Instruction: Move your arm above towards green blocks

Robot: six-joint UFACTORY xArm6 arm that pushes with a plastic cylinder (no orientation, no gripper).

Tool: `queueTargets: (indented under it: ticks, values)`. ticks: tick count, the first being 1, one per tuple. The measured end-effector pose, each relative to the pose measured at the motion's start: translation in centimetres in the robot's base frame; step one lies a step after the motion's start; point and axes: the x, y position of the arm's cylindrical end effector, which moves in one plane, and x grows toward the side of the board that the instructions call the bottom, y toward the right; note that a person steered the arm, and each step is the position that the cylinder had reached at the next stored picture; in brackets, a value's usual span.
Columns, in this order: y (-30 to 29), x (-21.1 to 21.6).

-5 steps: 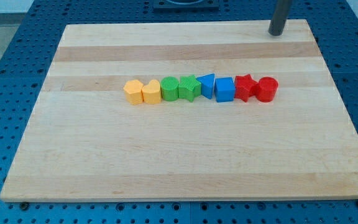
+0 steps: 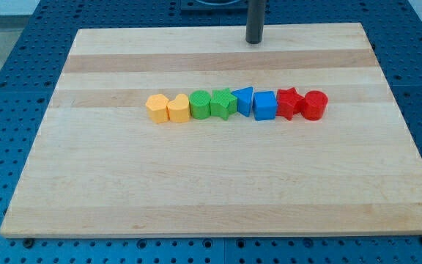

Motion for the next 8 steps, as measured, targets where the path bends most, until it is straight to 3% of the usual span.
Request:
queueTargets:
  ticks: [2, 4, 5, 8]
  values:
    - [-5.5, 0.1]
    - [-5.7, 0.5]
    - [-5.4, 5.8]
    - [-7.0, 6.3]
